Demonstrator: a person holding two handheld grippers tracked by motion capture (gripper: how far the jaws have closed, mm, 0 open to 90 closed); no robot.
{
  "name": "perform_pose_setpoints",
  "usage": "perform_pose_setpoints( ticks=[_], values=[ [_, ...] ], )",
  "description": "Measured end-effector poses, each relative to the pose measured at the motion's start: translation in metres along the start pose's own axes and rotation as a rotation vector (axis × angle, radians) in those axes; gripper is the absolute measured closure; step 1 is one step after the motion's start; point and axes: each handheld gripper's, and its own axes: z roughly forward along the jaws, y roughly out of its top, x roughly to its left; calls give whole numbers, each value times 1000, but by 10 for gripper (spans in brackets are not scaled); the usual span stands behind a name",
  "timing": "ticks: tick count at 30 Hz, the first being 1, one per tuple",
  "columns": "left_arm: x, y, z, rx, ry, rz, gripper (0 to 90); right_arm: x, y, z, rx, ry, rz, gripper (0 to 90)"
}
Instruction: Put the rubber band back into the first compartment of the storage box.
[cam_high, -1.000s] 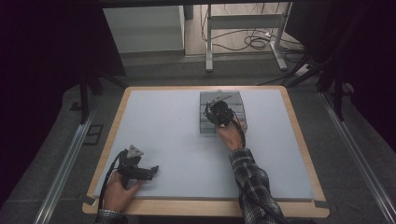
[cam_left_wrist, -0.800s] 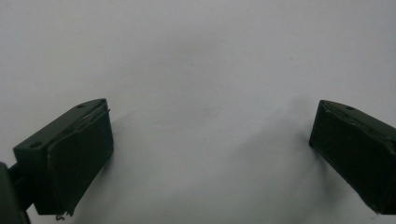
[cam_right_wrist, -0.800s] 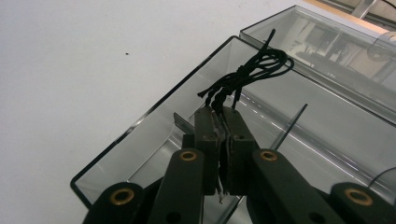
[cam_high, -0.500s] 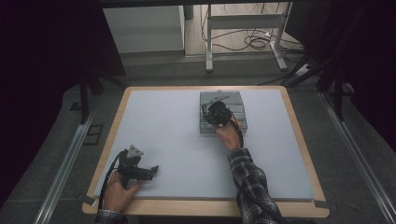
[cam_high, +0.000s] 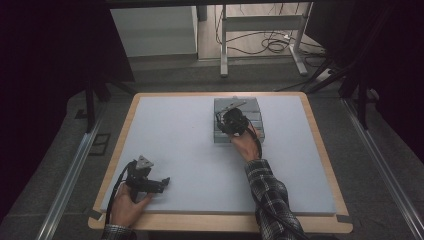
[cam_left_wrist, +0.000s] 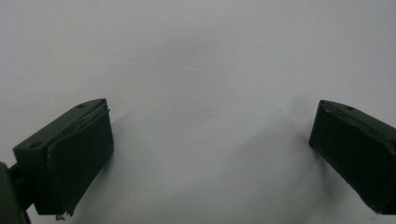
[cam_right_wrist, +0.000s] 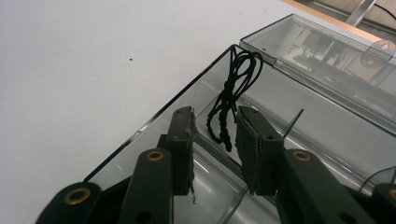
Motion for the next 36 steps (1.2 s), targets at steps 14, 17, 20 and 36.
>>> perform_pose_setpoints(
  ticks=[14, 17, 20, 36],
  values=[
    [0, 0, 0, -1, -1, -1, 0, -3, -2, -4, -13, 5, 25, 652],
    [0, 0, 0, 0, -1, 0, 0, -2, -4, -7, -18, 12, 19, 641],
    [0, 0, 0, 0, -1, 0, 0, -2, -6, -11, -24, 18, 19, 630],
    [0, 0, 0, -1, -1, 0, 0, -5, -13, -34, -34, 35, 20, 490]
  ],
)
